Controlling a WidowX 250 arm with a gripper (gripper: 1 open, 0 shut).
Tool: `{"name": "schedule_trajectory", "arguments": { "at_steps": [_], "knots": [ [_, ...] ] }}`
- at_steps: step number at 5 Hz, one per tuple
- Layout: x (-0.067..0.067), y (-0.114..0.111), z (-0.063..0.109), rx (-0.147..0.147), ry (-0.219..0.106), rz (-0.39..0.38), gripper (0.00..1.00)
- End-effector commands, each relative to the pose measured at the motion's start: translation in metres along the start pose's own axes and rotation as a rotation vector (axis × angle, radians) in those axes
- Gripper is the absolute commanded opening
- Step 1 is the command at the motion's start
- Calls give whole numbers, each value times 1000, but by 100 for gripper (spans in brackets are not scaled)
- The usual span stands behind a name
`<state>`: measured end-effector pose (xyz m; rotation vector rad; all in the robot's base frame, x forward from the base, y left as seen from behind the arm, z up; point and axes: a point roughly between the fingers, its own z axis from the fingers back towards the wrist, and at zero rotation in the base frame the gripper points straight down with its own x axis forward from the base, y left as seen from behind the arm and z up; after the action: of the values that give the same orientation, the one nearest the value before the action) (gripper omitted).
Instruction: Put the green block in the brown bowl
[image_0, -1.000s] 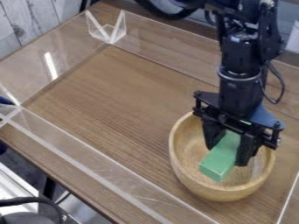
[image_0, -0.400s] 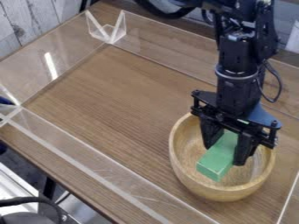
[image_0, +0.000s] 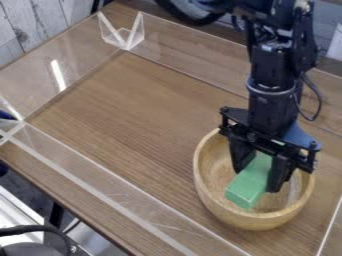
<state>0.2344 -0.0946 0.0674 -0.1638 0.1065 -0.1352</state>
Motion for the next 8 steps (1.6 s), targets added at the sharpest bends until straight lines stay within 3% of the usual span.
{"name": "schedule_trajectory", "arguments": {
  "at_steps": [1, 2, 4, 6, 7, 8],
  "knots": [
    [7, -1, 12, -9, -35, 8, 100],
    [7, -1, 14, -10, -30, 12, 100],
    [6, 0, 37, -15, -68, 24, 100],
    [10, 3, 94, -9, -171, 30, 100],
    [17, 16, 114, -2, -202, 45, 100],
    [15, 9, 101, 3, -193, 34, 100]
  ]
}}
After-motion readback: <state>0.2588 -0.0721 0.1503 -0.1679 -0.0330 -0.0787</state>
